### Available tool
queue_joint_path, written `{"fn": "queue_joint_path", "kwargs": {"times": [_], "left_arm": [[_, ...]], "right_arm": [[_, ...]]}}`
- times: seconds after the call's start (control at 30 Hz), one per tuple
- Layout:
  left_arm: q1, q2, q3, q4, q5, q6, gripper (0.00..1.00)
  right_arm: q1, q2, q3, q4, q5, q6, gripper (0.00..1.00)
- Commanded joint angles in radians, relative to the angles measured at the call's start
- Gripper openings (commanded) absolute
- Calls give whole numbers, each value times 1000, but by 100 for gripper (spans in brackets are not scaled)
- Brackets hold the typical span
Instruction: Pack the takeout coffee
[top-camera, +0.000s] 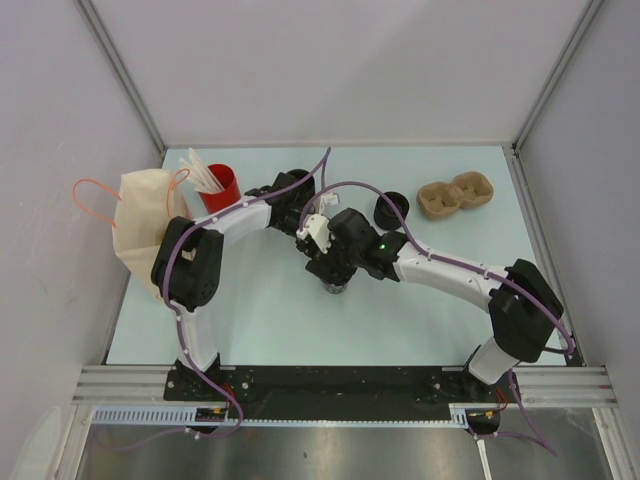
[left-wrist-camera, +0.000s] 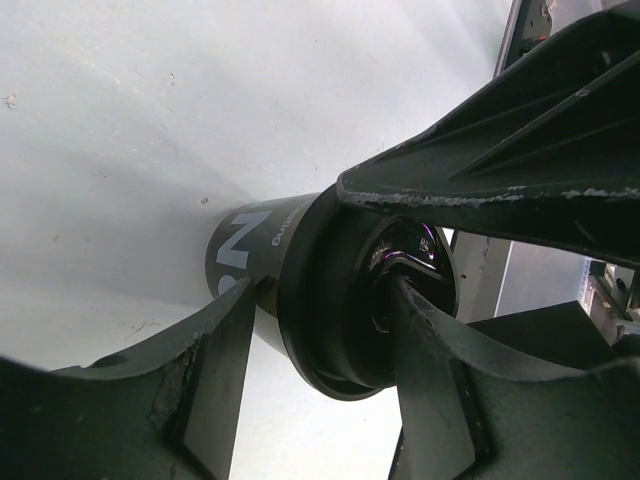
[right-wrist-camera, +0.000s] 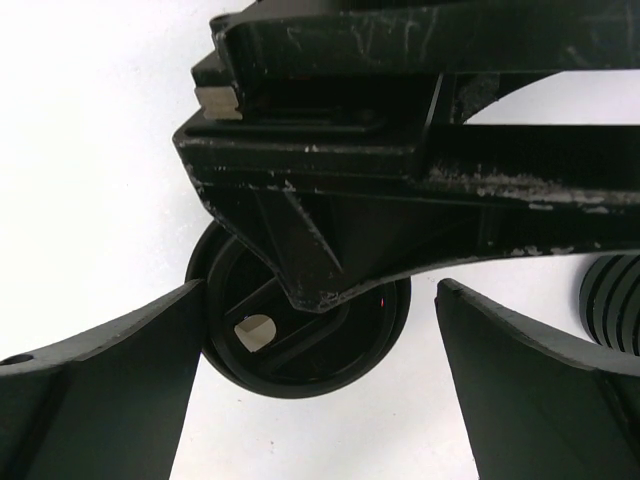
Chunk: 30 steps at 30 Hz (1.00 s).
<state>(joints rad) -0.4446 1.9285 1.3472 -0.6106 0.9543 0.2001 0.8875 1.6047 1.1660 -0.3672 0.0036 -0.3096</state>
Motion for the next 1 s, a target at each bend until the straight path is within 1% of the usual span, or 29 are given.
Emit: {"fn": "queue_joint_path", "kwargs": {"times": [0.0,0.53,0.67,0.83,0.97], "left_arm": [[-11,50,-54,-6,-195,82,59],[-11,35,-62,-23,-213,102,59],[-11,33,-65,-23,-221,105,59],[-11,43,-59,-29,-226,102,59],[-11,49,-54,-26,-226,96,58]], "right_arm": [[-4,61,-11,4,110,-11,100],[1,100,-54,-116,22,-75,100],[-4,69,-62,-81,21,-71,100],[-12,15,-54,-35,58,-95,100],[-64,-15,-40,-6,36,-82,100]]}}
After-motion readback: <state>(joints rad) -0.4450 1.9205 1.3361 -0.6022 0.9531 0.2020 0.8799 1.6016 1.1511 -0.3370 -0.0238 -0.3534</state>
